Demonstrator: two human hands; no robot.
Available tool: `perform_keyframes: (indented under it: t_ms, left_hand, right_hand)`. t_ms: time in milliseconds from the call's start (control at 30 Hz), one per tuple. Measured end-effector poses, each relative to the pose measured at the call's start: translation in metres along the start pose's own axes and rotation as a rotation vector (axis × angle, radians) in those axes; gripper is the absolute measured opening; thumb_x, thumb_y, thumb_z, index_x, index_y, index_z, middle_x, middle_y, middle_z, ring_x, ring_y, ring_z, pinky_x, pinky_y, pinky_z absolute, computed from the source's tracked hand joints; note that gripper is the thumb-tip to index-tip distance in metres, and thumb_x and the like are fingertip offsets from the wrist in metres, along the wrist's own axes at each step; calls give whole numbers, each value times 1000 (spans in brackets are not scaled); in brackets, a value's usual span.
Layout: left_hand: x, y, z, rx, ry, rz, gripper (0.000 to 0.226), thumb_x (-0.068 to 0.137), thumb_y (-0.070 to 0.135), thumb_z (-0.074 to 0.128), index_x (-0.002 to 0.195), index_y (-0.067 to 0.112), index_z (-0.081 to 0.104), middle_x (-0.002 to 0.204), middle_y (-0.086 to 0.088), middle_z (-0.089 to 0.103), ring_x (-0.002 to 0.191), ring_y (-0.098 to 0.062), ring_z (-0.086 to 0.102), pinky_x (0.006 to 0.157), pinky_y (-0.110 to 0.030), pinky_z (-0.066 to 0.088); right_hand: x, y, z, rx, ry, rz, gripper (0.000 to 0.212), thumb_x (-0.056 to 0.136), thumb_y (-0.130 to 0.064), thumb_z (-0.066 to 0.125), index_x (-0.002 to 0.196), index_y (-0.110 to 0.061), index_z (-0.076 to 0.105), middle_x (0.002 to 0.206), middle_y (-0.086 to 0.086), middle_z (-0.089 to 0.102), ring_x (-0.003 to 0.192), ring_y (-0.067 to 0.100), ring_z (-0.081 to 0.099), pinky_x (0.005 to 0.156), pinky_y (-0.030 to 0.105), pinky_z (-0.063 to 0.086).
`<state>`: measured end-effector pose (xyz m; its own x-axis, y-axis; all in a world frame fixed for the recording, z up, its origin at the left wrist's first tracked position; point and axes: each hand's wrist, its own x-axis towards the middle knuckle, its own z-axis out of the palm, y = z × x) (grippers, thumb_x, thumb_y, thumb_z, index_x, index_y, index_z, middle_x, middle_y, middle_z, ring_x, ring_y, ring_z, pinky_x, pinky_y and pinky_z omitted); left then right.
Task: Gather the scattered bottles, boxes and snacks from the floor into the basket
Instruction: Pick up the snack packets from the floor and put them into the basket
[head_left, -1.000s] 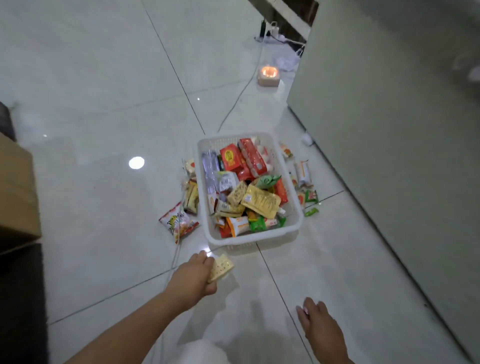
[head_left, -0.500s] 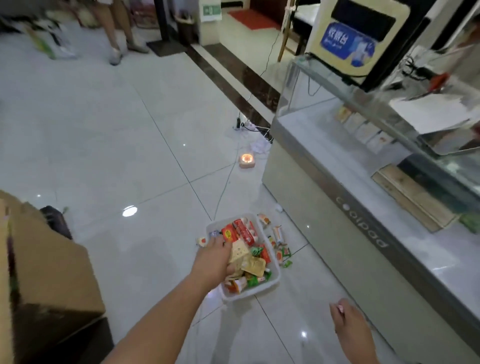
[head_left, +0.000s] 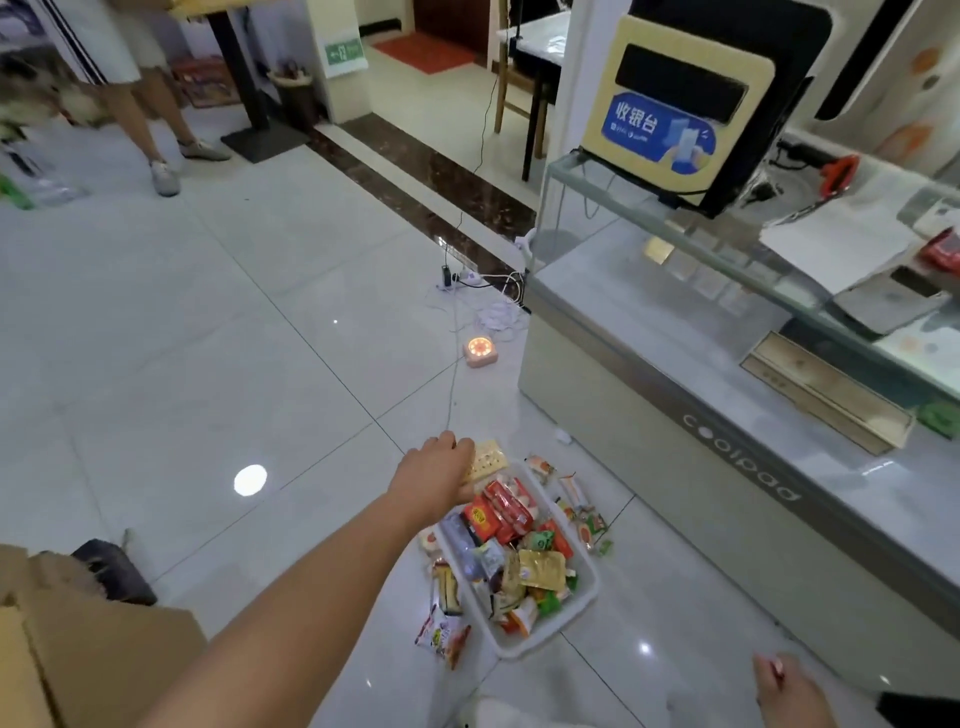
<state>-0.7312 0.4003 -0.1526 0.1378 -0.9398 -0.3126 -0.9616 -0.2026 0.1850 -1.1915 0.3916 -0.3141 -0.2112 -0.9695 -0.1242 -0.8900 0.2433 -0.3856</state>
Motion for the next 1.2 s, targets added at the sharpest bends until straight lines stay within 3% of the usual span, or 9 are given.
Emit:
perform_keyframes:
  t_ms: [67, 167, 300, 400, 600, 767, 933, 1200]
  left_hand:
    - [13, -15, -16, 0, 13, 47, 40, 89, 31, 56, 124, 15, 45, 117, -7, 51, 103, -25, 50, 76, -32, 39]
    - [36, -40, -34, 40, 11, 137, 38, 89, 29, 55, 123, 16, 46, 115, -6, 53, 100, -23, 51, 72, -30, 38]
    - [83, -83, -56, 107, -12, 273, 36, 88, 26, 55, 121, 13, 46, 113, -9, 52, 98, -25, 51, 69, -31, 36]
    - [114, -108, -73, 137, -67, 393, 35, 87, 26, 56, 118, 13, 47, 112, -10, 52, 97, -27, 52, 70, -32, 37]
    - [168, -133, -103, 236, -145, 668, 43, 87, 25, 57, 126, 12, 44, 120, -11, 52, 106, -29, 52, 75, -34, 38]
    - [192, -125, -108, 331, -153, 887, 44, 88, 29, 59, 127, 12, 45, 120, -10, 53, 105, -28, 54, 77, -34, 43]
    - [211, -124, -99, 325, -169, 1033, 46, 88, 30, 59, 127, 11, 44, 120, -10, 53, 105, -28, 53, 73, -31, 37]
    - [298, -152, -89, 502, -274, 1306, 52, 90, 34, 55, 135, 14, 39, 131, -10, 47, 114, -27, 49, 85, -35, 42]
  right_hand:
    - [-14, -35, -4, 15, -46, 148, 37, 76, -48, 43, 70, -12, 47, 61, 28, 56, 59, 36, 59, 53, 32, 39]
    - [-19, -77, 0, 63, -97, 298, 22, 90, -21, 55, 77, -7, 45, 70, 29, 59, 71, 38, 60, 64, 38, 42]
    - [-39, -137, 20, 59, -72, 342, 32, 89, -41, 45, 71, -16, 39, 78, 23, 56, 70, 34, 54, 67, 42, 42]
    - [-73, -197, 26, 68, -35, 422, 24, 94, -27, 45, 76, -12, 41, 84, 22, 50, 70, 34, 47, 64, 39, 37]
    - [-142, -290, 45, 91, 82, 608, 24, 95, -30, 45, 79, -12, 43, 81, 20, 51, 68, 33, 47, 62, 37, 36]
    - [-177, -326, 63, 125, 171, 756, 27, 95, -33, 45, 77, -12, 46, 80, 18, 56, 70, 34, 54, 60, 36, 36]
    - [-178, -355, 81, 157, 196, 866, 30, 95, -34, 44, 74, -14, 43, 81, 19, 56, 68, 32, 54, 57, 34, 35]
    - [-168, -450, 152, 209, 336, 1103, 33, 95, -41, 40, 75, -15, 40, 82, 20, 54, 69, 34, 53, 59, 36, 37]
